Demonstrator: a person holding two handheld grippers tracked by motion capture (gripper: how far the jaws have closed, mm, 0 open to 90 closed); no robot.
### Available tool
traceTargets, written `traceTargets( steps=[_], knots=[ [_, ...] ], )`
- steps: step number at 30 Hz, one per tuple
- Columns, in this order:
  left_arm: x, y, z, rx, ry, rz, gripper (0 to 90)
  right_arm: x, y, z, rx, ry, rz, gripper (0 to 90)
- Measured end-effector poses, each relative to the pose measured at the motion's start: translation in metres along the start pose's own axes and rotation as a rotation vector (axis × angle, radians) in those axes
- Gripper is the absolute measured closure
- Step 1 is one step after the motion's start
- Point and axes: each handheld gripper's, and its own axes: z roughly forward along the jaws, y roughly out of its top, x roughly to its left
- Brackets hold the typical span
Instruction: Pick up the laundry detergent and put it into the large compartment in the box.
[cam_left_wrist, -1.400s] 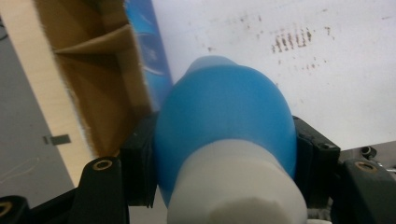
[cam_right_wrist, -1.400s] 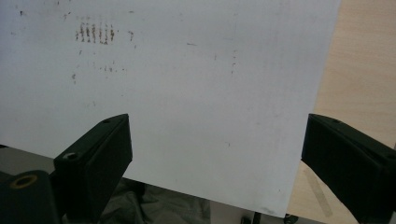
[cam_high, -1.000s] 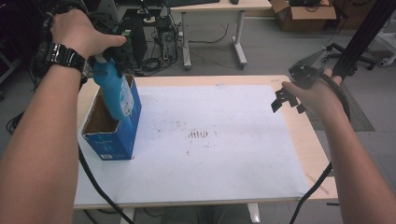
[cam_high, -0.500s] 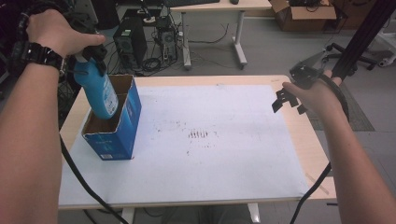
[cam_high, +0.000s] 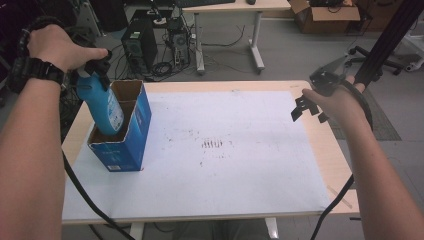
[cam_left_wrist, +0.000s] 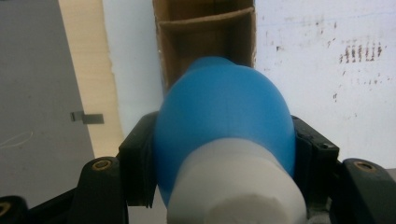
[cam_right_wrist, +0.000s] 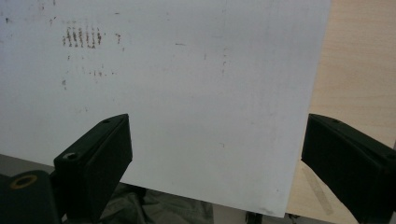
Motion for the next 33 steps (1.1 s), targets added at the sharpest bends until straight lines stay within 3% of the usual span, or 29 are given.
traceTargets(
  steps=[19, 33],
  knots=[
    [0.012, 0.0, 0.057, 0.056, -0.034, -0.014, 37.4, 0.001, 0.0, 0.009, 0.014, -0.008, -0.007, 8.9],
    [0.009, 0.003, 0.093, 0.102, -0.024, -0.005, 37.4, 0.003, 0.002, 0.017, 0.026, -0.008, -0.012, 8.9]
  ],
)
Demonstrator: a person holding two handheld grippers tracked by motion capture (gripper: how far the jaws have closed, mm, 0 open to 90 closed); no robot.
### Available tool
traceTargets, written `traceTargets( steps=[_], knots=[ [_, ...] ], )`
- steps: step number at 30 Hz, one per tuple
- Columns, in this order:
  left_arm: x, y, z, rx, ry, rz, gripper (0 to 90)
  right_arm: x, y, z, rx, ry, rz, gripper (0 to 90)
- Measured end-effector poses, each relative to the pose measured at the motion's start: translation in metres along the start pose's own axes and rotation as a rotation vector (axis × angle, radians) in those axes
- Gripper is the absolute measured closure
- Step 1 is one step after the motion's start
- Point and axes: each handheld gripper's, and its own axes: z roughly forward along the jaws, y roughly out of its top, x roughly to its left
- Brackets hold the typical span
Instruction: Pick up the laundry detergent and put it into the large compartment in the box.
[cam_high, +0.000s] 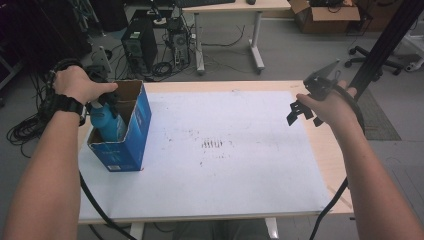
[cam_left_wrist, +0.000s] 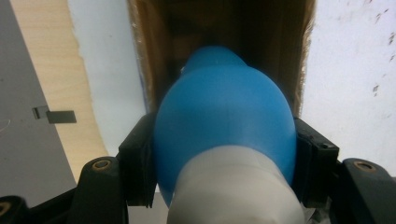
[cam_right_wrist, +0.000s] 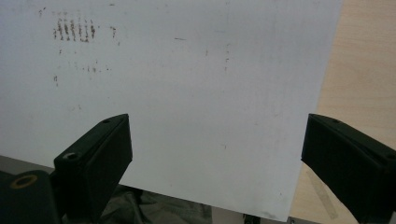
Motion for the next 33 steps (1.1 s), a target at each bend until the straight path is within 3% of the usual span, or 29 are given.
traceTargets(
  steps=[20, 33],
  knots=[
    [0.001, 0.007, 0.04, 0.053, -0.008, 0.01, 37.3, -0.003, 0.0, 0.006, 0.01, -0.003, 0.005, 8.9],
    [-0.001, 0.011, 0.049, 0.061, -0.003, 0.018, 37.3, -0.003, 0.0, 0.009, 0.016, -0.004, 0.005, 8.9]
  ],
)
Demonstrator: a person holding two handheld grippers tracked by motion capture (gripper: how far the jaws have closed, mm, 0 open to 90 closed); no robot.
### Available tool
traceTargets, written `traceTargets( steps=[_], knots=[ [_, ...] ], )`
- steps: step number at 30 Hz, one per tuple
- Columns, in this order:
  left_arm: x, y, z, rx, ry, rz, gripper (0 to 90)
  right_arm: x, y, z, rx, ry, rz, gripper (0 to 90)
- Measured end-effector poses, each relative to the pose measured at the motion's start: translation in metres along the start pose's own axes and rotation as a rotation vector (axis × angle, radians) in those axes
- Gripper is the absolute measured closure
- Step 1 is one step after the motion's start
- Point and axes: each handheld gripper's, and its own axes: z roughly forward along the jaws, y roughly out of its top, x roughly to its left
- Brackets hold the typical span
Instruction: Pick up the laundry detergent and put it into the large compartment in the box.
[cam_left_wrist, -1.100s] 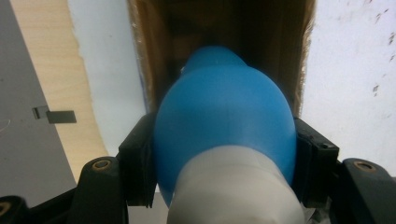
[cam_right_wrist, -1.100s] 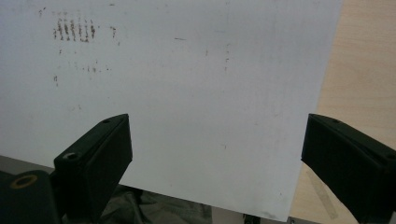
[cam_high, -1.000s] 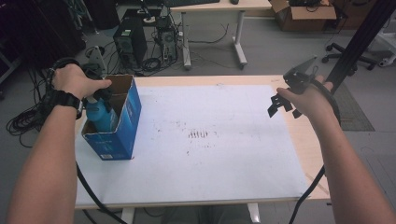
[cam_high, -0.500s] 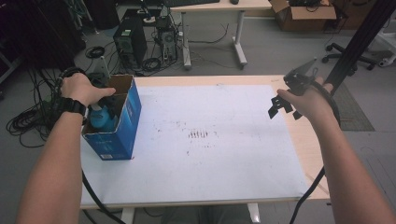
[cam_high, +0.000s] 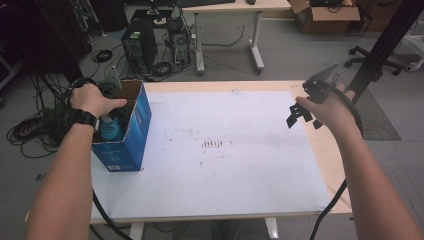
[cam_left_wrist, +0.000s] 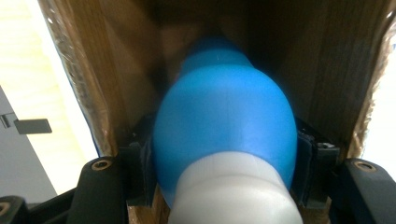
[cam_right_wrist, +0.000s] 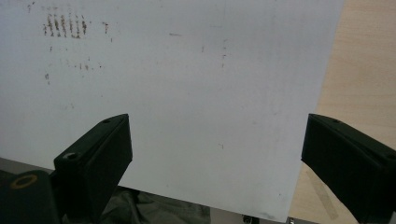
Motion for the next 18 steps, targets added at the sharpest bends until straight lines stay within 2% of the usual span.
traceTargets(
  steps=[18],
  knots=[
    [0.0004, 0.0021, 0.0014, -0.011, -0.005, -0.002, 37.2, -0.0009, -0.0001, 0.0015, 0.004, 0.001, 0.002, 8.9]
  ],
)
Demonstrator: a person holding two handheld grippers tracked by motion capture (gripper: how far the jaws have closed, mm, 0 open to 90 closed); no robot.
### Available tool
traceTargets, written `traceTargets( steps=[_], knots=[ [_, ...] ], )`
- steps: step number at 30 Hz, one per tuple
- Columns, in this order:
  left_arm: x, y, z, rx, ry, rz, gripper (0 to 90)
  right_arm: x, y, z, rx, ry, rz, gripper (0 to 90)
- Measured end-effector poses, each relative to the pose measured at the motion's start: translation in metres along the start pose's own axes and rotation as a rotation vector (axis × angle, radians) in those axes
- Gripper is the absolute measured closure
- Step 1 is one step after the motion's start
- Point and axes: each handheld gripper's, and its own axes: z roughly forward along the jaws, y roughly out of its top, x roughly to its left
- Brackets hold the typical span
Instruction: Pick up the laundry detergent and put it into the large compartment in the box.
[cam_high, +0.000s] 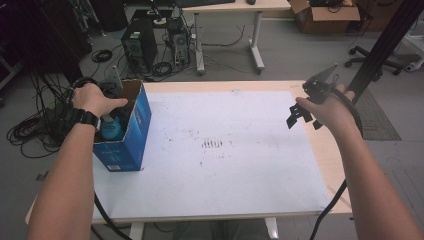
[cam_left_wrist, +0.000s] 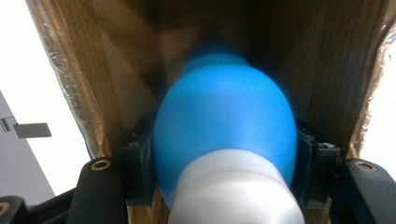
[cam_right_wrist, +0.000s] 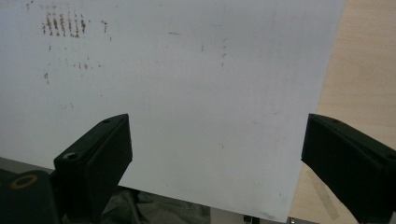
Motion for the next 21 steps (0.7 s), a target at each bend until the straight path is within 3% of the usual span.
traceTargets(
  steps=[21],
  knots=[
    [-0.0009, -0.0029, -0.0057, -0.015, -0.011, 0.002, 34.3, 0.0017, -0.0034, -0.0058, -0.009, 0.001, -0.007, 8.9]
  ],
)
